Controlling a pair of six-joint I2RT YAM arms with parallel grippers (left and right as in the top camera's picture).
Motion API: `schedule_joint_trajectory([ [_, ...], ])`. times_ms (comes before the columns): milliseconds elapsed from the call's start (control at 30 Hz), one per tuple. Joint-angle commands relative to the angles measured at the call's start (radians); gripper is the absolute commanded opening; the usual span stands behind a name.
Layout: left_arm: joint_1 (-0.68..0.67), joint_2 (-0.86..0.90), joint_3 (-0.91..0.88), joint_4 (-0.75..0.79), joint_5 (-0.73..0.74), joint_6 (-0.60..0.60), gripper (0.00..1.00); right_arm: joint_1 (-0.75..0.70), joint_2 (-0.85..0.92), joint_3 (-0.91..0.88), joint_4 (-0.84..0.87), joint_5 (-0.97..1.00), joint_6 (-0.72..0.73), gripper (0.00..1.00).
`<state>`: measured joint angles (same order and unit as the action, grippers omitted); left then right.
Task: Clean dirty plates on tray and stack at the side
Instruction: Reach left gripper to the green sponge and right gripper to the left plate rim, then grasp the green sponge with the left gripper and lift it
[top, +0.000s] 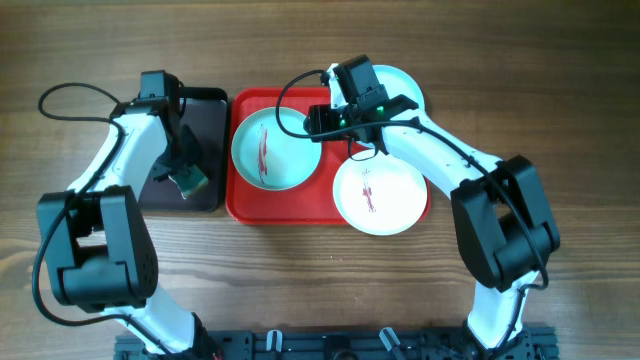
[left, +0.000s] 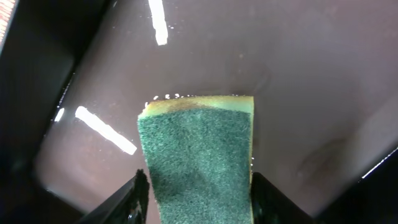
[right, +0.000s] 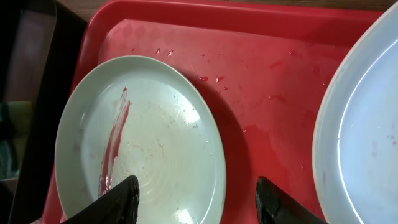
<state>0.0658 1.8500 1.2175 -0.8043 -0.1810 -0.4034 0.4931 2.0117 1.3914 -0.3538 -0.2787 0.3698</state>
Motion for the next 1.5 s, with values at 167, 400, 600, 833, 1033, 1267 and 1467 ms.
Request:
schedule_joint_trajectory([
  [167,0.005,0.06,-0.008,0.013,0.08,-0.005,0.45,0.0,0.012,0.014,-0.002,0.02,-0.004,0.61],
  [400,0.005,0.063,-0.031,0.016,0.08,-0.005,0.33,0.0,0.012,0.014,-0.002,0.02,-0.003,0.6],
  [600,0.003,0.063,-0.028,0.031,0.08,-0.004,0.04,0.0,0.012,0.014,-0.007,0.019,0.001,0.6],
  [833,0.003,0.015,0.018,-0.01,0.08,0.016,0.04,0.0,0.012,0.014,-0.036,0.019,0.001,0.56],
  [1033,0.003,-0.094,0.064,-0.027,0.106,0.06,0.04,0.0,0.012,0.014,-0.055,0.019,0.018,0.55],
  [1267,0.003,-0.214,0.066,-0.018,0.263,0.188,0.04,0.0,0.016,0.014,-0.05,0.02,0.022,0.51],
  [1467,0.003,-0.214,0.066,0.018,0.263,0.188,0.04,0.0,0.061,0.014,-0.05,0.015,0.027,0.44],
])
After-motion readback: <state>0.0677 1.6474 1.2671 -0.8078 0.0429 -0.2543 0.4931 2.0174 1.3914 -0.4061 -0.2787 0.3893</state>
